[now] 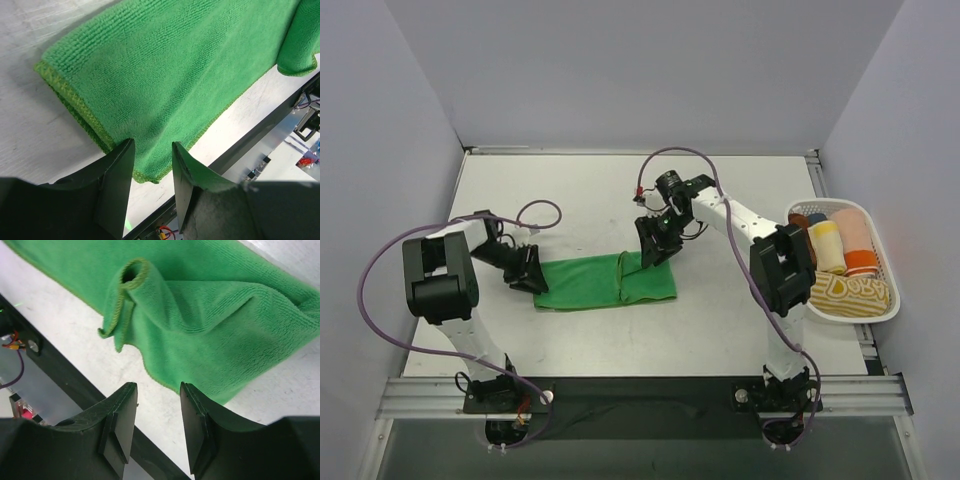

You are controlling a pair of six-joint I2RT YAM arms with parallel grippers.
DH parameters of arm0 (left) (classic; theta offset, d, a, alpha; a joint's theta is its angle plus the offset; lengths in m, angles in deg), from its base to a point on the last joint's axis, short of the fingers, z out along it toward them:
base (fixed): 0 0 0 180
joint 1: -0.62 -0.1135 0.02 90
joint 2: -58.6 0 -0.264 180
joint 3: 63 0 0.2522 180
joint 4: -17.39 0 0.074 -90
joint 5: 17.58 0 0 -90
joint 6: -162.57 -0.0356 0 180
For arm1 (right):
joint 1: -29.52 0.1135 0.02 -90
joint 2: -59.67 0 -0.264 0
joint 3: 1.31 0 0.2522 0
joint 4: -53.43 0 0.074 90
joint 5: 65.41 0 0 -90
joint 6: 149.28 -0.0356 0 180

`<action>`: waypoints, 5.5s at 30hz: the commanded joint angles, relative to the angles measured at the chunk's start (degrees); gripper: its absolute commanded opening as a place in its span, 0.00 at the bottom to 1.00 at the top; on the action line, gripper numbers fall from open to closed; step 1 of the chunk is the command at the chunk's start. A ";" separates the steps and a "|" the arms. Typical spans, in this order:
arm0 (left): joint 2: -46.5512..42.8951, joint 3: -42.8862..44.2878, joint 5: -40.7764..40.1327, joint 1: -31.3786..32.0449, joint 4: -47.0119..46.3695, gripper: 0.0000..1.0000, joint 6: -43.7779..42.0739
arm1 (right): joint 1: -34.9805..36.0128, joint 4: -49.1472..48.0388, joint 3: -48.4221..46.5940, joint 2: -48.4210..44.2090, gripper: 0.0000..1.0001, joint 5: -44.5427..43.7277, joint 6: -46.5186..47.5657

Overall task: Roll the towels
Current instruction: Fold the towel, then roll the towel

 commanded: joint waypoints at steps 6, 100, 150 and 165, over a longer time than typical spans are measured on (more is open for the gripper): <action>-1.09 0.21 1.50 -0.83 1.07 0.46 -1.50 | 1.39 1.35 -5.08 6.85 0.35 -3.82 -0.38; 14.99 30.17 11.95 23.52 -5.36 0.47 0.88 | 1.48 -6.30 28.67 -2.98 0.24 21.93 -0.47; -23.94 -17.19 -27.42 75.19 -22.06 0.00 -10.99 | 0.33 -3.57 9.68 7.13 0.23 18.59 1.82; -25.01 -4.46 -1.68 57.45 -9.75 0.00 -9.76 | -2.21 -2.43 6.88 -0.96 0.25 16.84 3.05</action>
